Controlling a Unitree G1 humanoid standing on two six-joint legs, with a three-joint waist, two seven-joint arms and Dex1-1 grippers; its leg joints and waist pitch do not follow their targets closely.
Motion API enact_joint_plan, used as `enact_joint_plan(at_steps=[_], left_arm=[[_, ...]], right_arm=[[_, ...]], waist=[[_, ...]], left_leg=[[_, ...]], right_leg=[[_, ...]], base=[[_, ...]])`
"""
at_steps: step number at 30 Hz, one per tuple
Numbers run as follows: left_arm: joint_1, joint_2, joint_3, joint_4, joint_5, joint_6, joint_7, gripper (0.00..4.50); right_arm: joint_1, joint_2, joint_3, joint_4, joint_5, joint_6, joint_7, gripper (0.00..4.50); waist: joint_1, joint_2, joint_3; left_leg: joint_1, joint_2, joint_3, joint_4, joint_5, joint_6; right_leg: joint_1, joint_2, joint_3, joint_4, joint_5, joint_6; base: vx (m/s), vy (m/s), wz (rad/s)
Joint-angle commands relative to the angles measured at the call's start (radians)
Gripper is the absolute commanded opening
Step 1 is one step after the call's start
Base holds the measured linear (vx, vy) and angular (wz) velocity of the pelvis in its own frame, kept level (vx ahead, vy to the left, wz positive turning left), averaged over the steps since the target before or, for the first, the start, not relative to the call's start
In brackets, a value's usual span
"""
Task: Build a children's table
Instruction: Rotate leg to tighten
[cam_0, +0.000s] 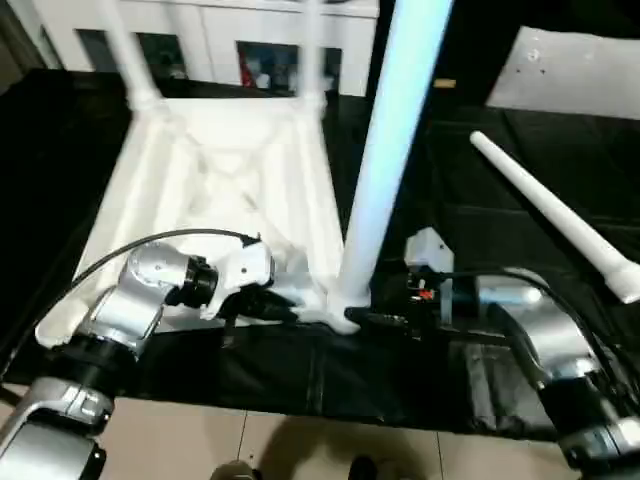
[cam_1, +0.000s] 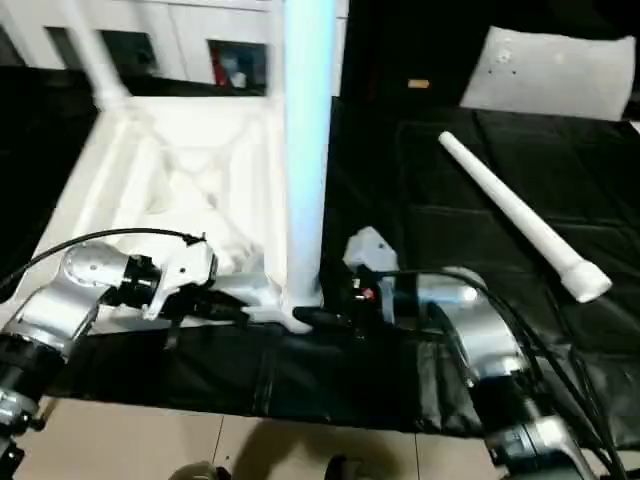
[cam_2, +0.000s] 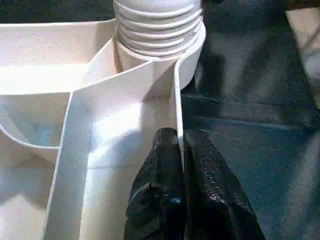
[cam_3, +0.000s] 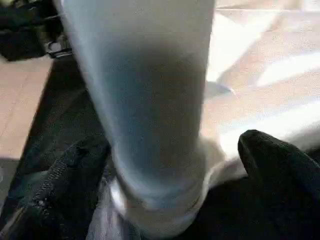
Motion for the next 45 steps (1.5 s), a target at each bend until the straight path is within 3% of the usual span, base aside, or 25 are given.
enact_joint_plan(at_steps=[1, 2, 6, 13, 21, 25, 27, 28, 29, 30, 31, 32, 33, 34, 35, 36, 37, 38, 39, 40, 41, 42, 43, 45], left_arm=[[-0.017, -0.008, -0.07, 0.009, 0.023, -0.036, -0.08, 0.0], [-0.021, -0.009, -0.071, 0.016, 0.024, -0.042, -0.083, 0.0], [-0.046, -0.02, -0.077, 0.062, 0.032, -0.076, -0.101, 0.0], [-0.071, -0.019, -0.083, 0.113, 0.036, -0.115, -0.122, 0.0], [-0.074, -0.021, -0.074, 0.135, 0.038, -0.123, -0.113, 0.0], [-0.054, -0.067, -0.027, 0.11, 0.021, -0.027, 0.025, 0.0], [-0.046, -0.102, -0.005, 0.1, 0.022, 0.025, 0.117, 0.0], [-0.046, -0.102, -0.005, 0.1, 0.022, 0.025, 0.117, 0.0], [-0.034, -0.166, 0.029, 0.075, 0.015, 0.091, 0.247, 0.0], [-0.029, -0.194, 0.044, 0.062, 0.01, 0.121, 0.299, 0.0], [-0.024, -0.221, 0.054, 0.049, 0.01, 0.146, 0.347, 0.0], [-0.02, -0.243, 0.06, 0.035, 0.013, 0.169, 0.383, 0.0], [-0.017, -0.27, 0.068, 0.019, 0.016, 0.198, 0.427, 0.0], [-0.011, -0.347, 0.093, -0.019, 0.02, 0.276, 0.547, 0.0], [-0.009, -0.376, 0.099, -0.035, 0.023, 0.302, 0.587, 0.0], [-0.008, -0.392, 0.102, -0.045, 0.026, 0.317, 0.61, 0.0], [-0.008, -0.392, 0.102, -0.045, 0.026, 0.317, 0.61, 0.0], [-0.006, -0.438, 0.11, -0.067, 0.043, 0.345, 0.686, 0.0], [-0.007, -0.456, 0.115, -0.072, 0.046, 0.356, 0.716, 0.0], [-0.006, -0.476, 0.118, -0.086, 0.055, 0.373, 0.75, 0.0], [-0.008, -0.5, 0.123, -0.098, 0.066, 0.389, 0.791, 0.0], [-0.011, -0.512, 0.123, -0.106, 0.074, 0.399, 0.811, 0.0], [-0.012, -0.525, 0.115, -0.121, 0.093, 0.417, 0.833, 0.0], [-0.007, -0.524, 0.106, -0.14, 0.109, 0.434, 0.829, 0.0]], right_arm=[[-0.014, -0.002, 0.011, 0.027, -0.012, -0.013, 0.02, 4.2], [-0.018, -0.001, 0.014, 0.032, -0.013, -0.014, 0.026, 3.94], [-0.039, -0.006, 0.037, 0.056, -0.007, -0.013, 0.078, 3.73], [-0.056, -0.012, 0.046, 0.088, -0.002, -0.025, 0.126, 2.98], [-0.039, -0.009, 0.051, 0.077, 0.007, -0.009, 0.139, 2.73], [0.004, 0.026, 0.033, 0.046, 0.025, 0.061, 0.063, 2.72], [0.024, 0.066, 0.014, 0.045, 0.017, 0.089, -0.034, 2.72], [0.024, 0.066, 0.014, 0.045, 0.017, 0.089, -0.034, 2.72], [0.048, 0.128, -0.002, 0.055, -0.009, 0.096, -0.167, 2.72], [0.058, 0.154, -0.007, 0.058, -0.019, 0.101, -0.22, 2.72], [0.066, 0.18, -0.013, 0.061, -0.027, 0.109, -0.27, 2.72], [0.072, 0.203, -0.02, 0.062, -0.027, 0.123, -0.308, 2.72], [0.078, 0.232, -0.029, 0.064, -0.026, 0.136, -0.353, 2.72], [0.083, 0.311, -0.05, 0.077, -0.03, 0.156, -0.472, 2.72], [0.08, 0.344, -0.061, 0.085, -0.038, 0.163, -0.529, 2.72], [0.079, 0.364, -0.069, 0.09, -0.043, 0.168, -0.565, 2.72], [0.079, 0.364, -0.069, 0.09, -0.043, 0.168, -0.565, 2.71], [0.066, 0.418, -0.091, 0.109, -0.05, 0.179, -0.654, 2.7], [0.061, 0.435, -0.097, 0.114, -0.049, 0.183, -0.68, 2.7], [0.055, 0.458, -0.103, 0.118, -0.055, 0.186, -0.713, 2.7], [0.044, 0.478, -0.102, 0.127, -0.069, 0.184, -0.747, 2.7], [0.035, 0.492, -0.105, 0.135, -0.078, 0.18, -0.777, 2.7], [0.024, 0.515, -0.118, 0.142, -0.078, 0.168, -0.815, 2.7], [0.024, 0.53, -0.135, 0.135, -0.074, 0.159, -0.829, 2.7]], waist=[[-0.004, -0.001, -0.074], [-0.003, -0.001, -0.073], [0.004, -0.002, -0.072], [0.015, -0.003, -0.071], [0.018, 0.0, -0.072], [0.019, 0.002, -0.071], [0.02, 0.0, -0.063], [0.017, 0.0, -0.061], [0.01, -0.002, -0.047], [0.008, -0.002, -0.04], [0.0, -0.002, -0.035], [-0.005, -0.003, -0.035], [-0.018, -0.01, -0.036], [-0.03, -0.006, -0.032], [-0.046, -0.002, -0.027], [-0.054, 0.0, -0.026], [-0.069, 0.006, -0.027], [-0.078, 0.016, -0.027], [-0.09, 0.021, -0.026], [-0.091, 0.022, -0.026], [-0.103, 0.019, -0.022], [-0.106, 0.016, -0.021], [-0.11, 0.016, -0.023], [-0.106, 0.017, -0.031]], left_leg=[[0.001, 0.047, 0.002, -0.06, -0.009, 0.117], [0.0, 0.047, 0.002, -0.06, -0.01, 0.118], [-0.002, 0.046, 0.002, -0.061, -0.022, 0.109], [-0.003, 0.046, 0.003, -0.061, -0.05, 0.087], [-0.003, 0.047, 0.002, -0.06, -0.037, 0.086], [-0.001, 0.05, 0.002, -0.062, -0.042, 0.078], [0.001, 0.048, 0.001, -0.067, -0.094, 0.062], [0.0, 0.048, 0.001, -0.068, -0.114, 0.051], [0.007, 0.045, -0.001, -0.075, -0.187, 0.023], [0.01, 0.041, -0.002, -0.075, -0.222, 0.016], [0.026, 0.034, -0.005, -0.072, -0.282, -0.001], [0.031, 0.03, -0.007, -0.07, -0.3, -0.006], [0.021, 0.027, -0.013, -0.072, -0.302, -0.007], [0.029, 0.03, -0.015, -0.07, -0.323, -0.007], [0.044, 0.029, -0.016, -0.066, -0.357, -0.004], [0.048, 0.027, -0.019, -0.065, -0.379, 0.003], [0.039, 0.036, -0.028, -0.071, -0.422, 0.013], [0.035, 0.044, -0.034, -0.077, -0.454, 0.019], [0.028, 0.063, -0.045, -0.094, -0.516, 0.019], [0.029, 0.066, -0.048, -0.1, -0.543, 0.017], [0.043, 0.05, -0.041, -0.095, -0.563, 0.009], [0.045, 0.041, -0.039, -0.089, -0.543, 0.007], [0.037, 0.029, -0.037, -0.081, -0.486, 0.014], [0.022, 0.029, -0.037, -0.082, -0.411, 0.028]], right_leg=[[0.07, -0.07, 0.08, -0.042, -0.152, -0.21], [0.071, -0.071, 0.081, -0.043, -0.149, -0.212], [0.074, -0.074, 0.08, -0.043, -0.159, -0.211], [0.075, -0.074, 0.08, -0.047, -0.205, -0.194], [0.075, -0.073, 0.08, -0.044, -0.172, -0.201], [0.076, -0.073, 0.081, -0.044, -0.168, -0.206], [0.073, -0.075, 0.079, -0.058, -0.255, -0.188], [0.073, -0.076, 0.079, -0.061, -0.292, -0.176], [0.069, -0.077, 0.076, -0.083, -0.446, -0.128], [0.066, -0.078, 0.069, -0.096, -0.519, -0.102], [0.059, -0.078, 0.056, -0.117, -0.648, -0.049], [0.059, -0.078, 0.048, -0.129, -0.691, -0.024], [0.07, -0.077, 0.041, -0.134, -0.708, 0.013], [0.061, -0.075, 0.031, -0.147, -0.726, 0.033], [0.057, -0.075, 0.012, -0.166, -0.733, 0.039], [0.059, -0.071, -0.003, -0.175, -0.736, 0.05], [0.076, -0.07, -0.018, -0.175, -0.709, 0.068], [0.084, -0.071, -0.02, -0.169, -0.681, 0.07], [0.092, -0.072, -0.01, -0.152, -0.619, 0.057], [0.093, -0.072, -0.003, -0.143, -0.605, 0.051], [0.074, -0.077, 0.006, -0.152, -0.634, 0.036], [0.069, -0.081, 0.004, -0.16, -0.661, 0.034], [0.072, -0.088, 0.003, -0.169, -0.691, 0.039], [0.079, -0.095, 0.016, -0.161, -0.652, 0.031]], base=[[0.0, 0.0, 0.0], [0.0, 0.0, 0.0], [0.0, 0.0, 0.0], [0.0, 0.0, 0.0], [0.0, 0.0, 0.0], [0.0, 0.0, 0.0], [0.0, 0.0, 0.0], [0.0, 0.0, 0.0], [0.0, 0.0, 0.0], [0.0, 0.0, 0.0], [0.0, 0.0, 0.0], [0.0, 0.0, 0.0], [0.0, 0.0, 0.0], [0.0, 0.0, 0.0], [0.0, 0.0, 0.0], [0.0, 0.0, 0.0], [-0.012, 0.068, -0.05], [-0.012, 0.068, -0.05], [-0.008, 0.067, -0.03], [0.0, 0.0, 0.0], [0.0, 0.0, 0.0], [0.0, 0.0, 0.0], [0.0, 0.0, 0.0], [0.0, 0.0, 0.0]])
